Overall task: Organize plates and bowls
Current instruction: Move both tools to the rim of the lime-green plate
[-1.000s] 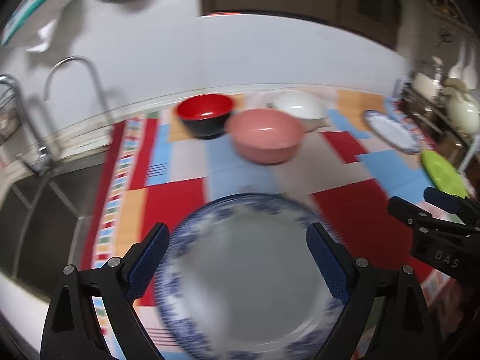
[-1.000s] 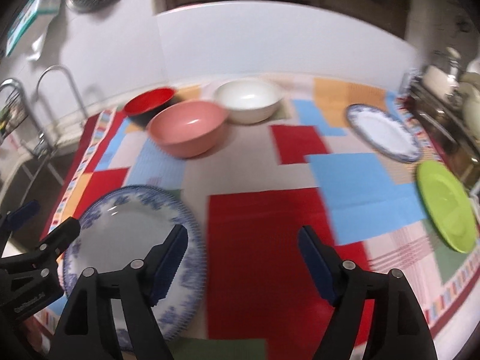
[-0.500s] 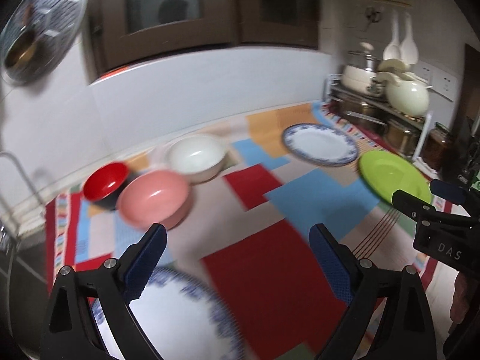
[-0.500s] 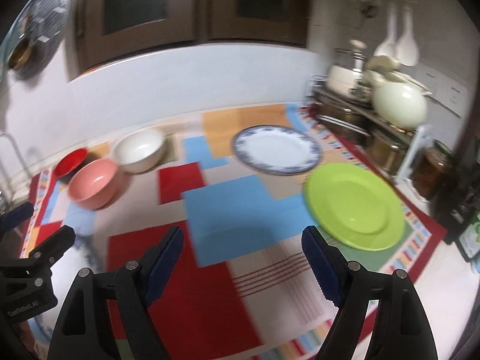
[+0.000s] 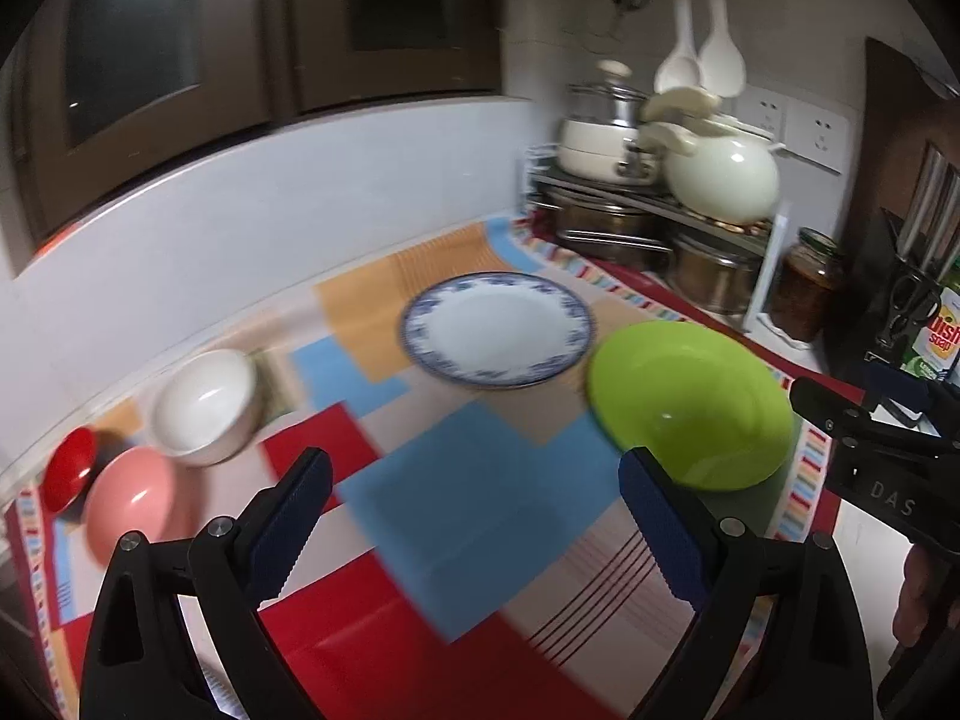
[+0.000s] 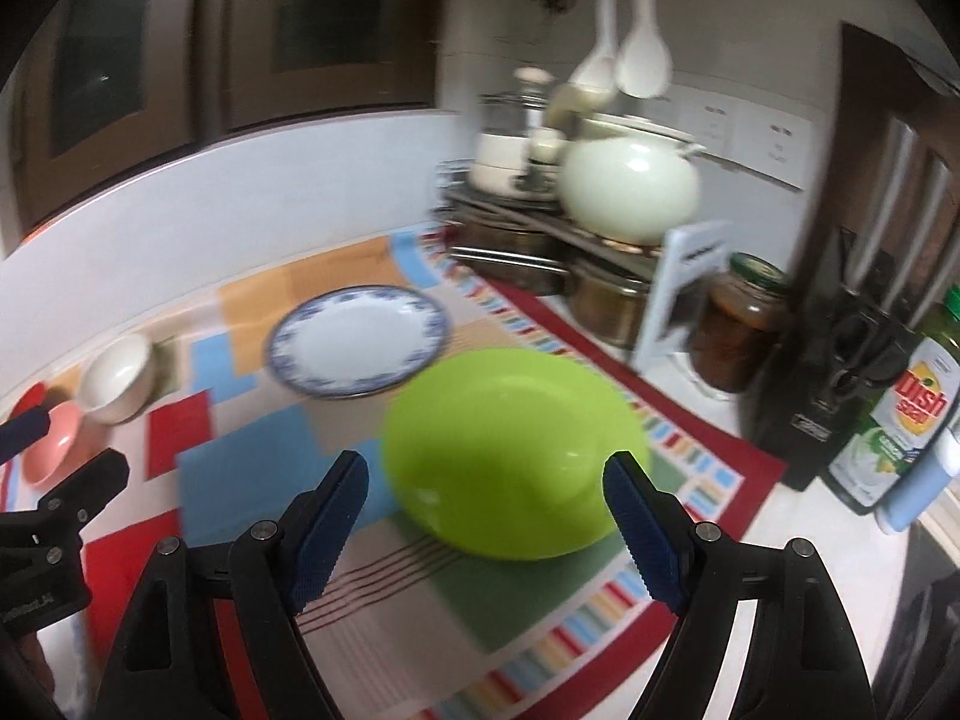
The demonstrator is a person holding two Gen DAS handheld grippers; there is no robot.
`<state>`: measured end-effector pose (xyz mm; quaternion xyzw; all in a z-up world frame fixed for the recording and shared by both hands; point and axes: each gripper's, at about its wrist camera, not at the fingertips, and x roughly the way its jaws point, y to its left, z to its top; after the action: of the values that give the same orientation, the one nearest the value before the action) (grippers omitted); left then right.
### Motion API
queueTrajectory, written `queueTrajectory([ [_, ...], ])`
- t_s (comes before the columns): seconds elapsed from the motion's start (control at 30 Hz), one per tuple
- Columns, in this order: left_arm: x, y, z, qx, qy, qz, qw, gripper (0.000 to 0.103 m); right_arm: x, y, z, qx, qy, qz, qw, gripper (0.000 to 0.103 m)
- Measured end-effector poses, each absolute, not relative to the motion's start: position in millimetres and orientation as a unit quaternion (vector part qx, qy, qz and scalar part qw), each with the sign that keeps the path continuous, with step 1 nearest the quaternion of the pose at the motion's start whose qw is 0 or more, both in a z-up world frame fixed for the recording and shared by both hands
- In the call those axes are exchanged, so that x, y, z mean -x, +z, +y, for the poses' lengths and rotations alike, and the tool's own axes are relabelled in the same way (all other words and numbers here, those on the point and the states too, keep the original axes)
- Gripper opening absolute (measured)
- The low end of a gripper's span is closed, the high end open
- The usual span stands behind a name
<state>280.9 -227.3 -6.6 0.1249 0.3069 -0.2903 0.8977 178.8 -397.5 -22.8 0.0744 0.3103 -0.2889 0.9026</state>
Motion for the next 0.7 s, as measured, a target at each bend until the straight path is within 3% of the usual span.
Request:
queueTrajectory([
  [0.53, -329.4, -61.8, -359.4, -0.14, -0.324, 0.402, 0.845, 0.097, -198.6, -76.5, -522.7, -0.158, -0.325, 0.35, 0.864, 0.081],
  [0.7, -347.6, -79.6, -386.6, -0.141, -0.318, 0.429, 0.834, 0.091, -215.7, -99.8, -550.5, -0.183, -0.321, 0.375, 0.85, 0.081],
])
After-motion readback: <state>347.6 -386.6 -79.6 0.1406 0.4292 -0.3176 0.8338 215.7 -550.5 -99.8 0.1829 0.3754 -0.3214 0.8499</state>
